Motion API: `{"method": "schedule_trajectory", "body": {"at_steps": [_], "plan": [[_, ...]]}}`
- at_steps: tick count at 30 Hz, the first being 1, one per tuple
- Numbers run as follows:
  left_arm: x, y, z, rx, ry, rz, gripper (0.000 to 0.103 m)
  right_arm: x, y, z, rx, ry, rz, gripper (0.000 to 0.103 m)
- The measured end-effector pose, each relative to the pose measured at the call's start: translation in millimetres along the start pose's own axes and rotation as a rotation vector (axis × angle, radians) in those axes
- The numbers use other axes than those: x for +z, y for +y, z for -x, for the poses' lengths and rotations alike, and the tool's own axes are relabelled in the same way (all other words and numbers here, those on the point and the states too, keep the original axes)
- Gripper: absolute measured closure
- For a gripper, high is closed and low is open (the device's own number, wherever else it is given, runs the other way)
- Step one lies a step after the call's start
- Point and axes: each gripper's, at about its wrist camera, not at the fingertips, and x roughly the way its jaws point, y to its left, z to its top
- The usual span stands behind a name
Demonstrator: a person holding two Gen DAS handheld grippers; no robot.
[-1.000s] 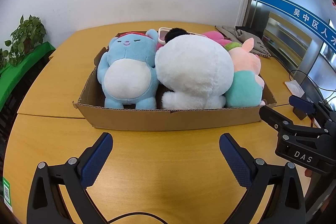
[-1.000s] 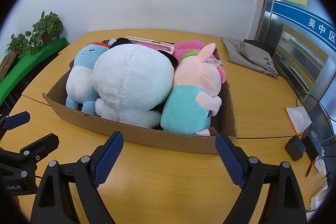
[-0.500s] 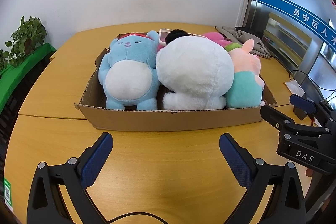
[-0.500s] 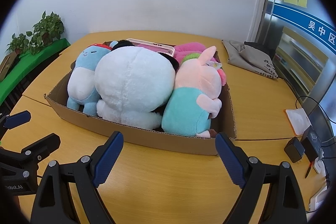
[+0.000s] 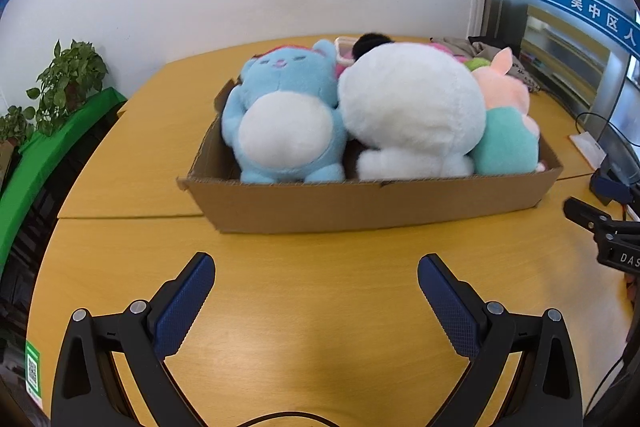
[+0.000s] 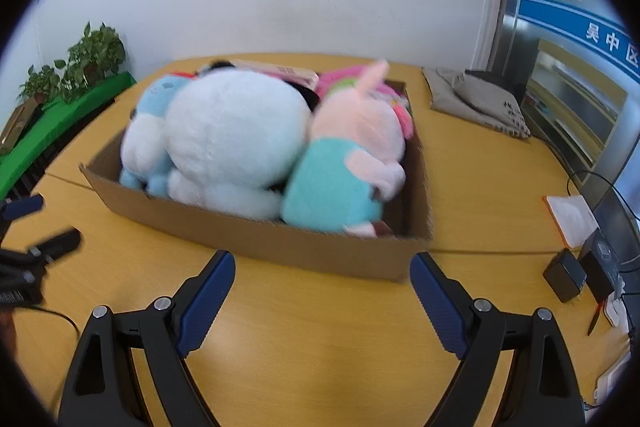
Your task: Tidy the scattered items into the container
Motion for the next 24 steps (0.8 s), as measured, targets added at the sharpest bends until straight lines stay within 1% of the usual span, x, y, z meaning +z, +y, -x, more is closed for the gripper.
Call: {"method": "schedule_trajectory", "body": {"at_steps": [5, 7, 11, 14, 15, 17, 18, 19, 20, 24], "plan": [[-25.5, 32.5, -16.7, 0.0, 0.042, 0.003, 0.0, -43.8, -49.7, -28.3, -0.007, 0.106, -0.002, 0.013], [-38.1, 51.1, -26.8, -0.008, 0.065, 0.003, 0.0, -57.0, -62.7, -34.6, 0.009, 0.114, 0.013, 0.013], [-58.0, 99.1, -47.4, -0.031, 0.126, 0.005, 0.0, -74.9, -69.4, -42.1, 0.063, 0.108, 0.107, 0.013], [-65.7, 124.7, -57.4, -0.015, 0.152, -0.028, 0.0, -86.8, -67.3, -52.0, 0.072, 0.129, 0.193, 0.013], [-67.9, 132.6, -62.2, -0.012, 0.165, -0.035, 0.0, -88.4, -69.8, -53.0, 0.085, 0.118, 0.193, 0.012], [-69.8, 148.1, -66.0, -0.043, 0.153, -0.033, 0.0, -89.2, -76.6, -56.8, 0.123, 0.114, 0.174, 0.01], [-69.4, 154.6, -67.1, -0.046, 0.145, -0.04, 0.0, -89.1, -79.4, -59.7, 0.142, 0.119, 0.164, 0.009], [-68.9, 161.0, -68.2, -0.049, 0.137, -0.046, 0.0, -88.7, -81.9, -62.9, 0.162, 0.126, 0.155, 0.003], [-68.4, 167.5, -69.2, -0.052, 0.129, -0.053, 0.0, -87.3, -83.0, -65.1, 0.175, 0.128, 0.157, 0.0], [-61.7, 188.1, -77.7, -0.103, 0.077, -0.105, 0.0, -79.3, -84.7, -71.7, 0.206, 0.127, 0.192, 0.0]]}}
